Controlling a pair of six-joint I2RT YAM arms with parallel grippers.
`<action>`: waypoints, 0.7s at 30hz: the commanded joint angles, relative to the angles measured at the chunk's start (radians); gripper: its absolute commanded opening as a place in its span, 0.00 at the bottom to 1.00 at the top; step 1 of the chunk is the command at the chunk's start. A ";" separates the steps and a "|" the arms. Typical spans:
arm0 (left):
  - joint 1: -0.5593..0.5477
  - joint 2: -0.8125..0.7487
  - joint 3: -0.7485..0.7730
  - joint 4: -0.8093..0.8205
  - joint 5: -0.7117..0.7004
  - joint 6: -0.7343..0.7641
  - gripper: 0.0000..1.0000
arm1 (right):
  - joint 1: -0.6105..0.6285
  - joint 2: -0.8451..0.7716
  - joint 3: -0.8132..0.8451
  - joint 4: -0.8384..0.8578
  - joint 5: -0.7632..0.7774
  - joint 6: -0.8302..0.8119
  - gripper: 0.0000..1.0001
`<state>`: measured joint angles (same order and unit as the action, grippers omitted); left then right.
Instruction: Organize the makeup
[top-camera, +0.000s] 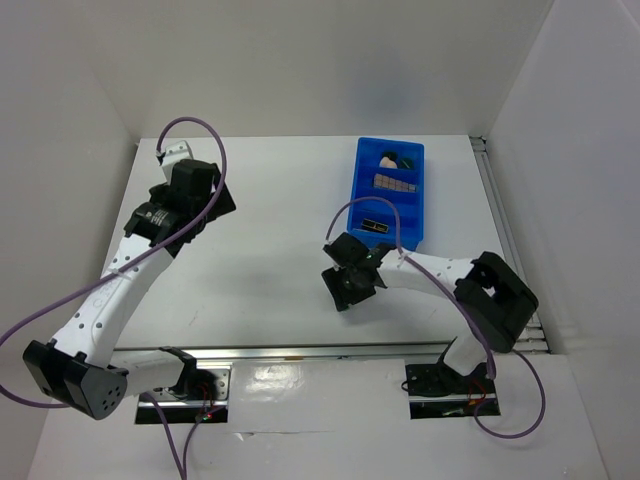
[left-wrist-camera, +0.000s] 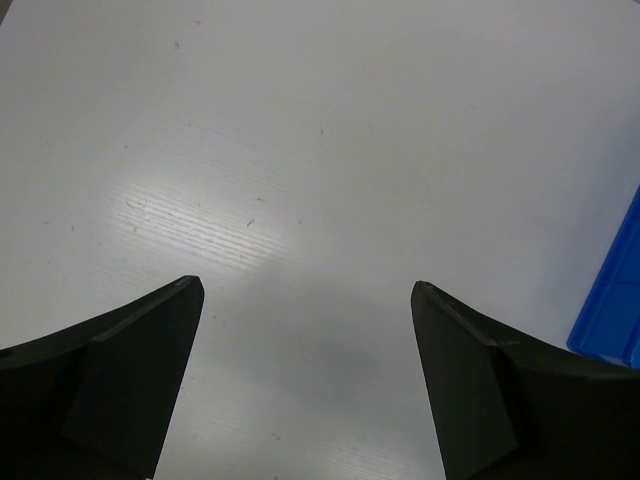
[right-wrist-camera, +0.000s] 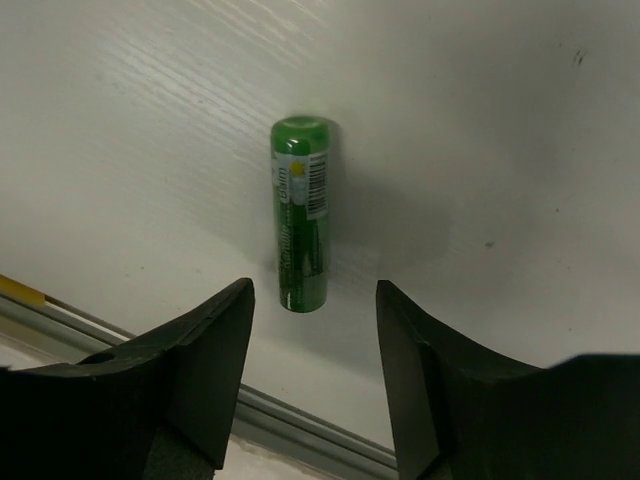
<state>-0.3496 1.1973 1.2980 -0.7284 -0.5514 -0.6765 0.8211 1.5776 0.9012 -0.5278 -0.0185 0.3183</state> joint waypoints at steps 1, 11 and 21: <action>0.004 -0.001 0.029 0.030 -0.001 0.025 0.99 | 0.012 0.027 -0.016 0.035 0.008 0.044 0.58; 0.004 -0.001 0.029 0.030 -0.001 0.025 0.99 | 0.012 0.065 0.002 0.055 0.069 0.065 0.40; 0.004 -0.001 0.029 0.030 -0.001 0.025 0.99 | 0.012 0.140 0.083 0.074 0.078 0.034 0.32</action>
<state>-0.3496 1.1973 1.2980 -0.7284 -0.5514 -0.6765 0.8227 1.6779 0.9607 -0.4881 0.0402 0.3588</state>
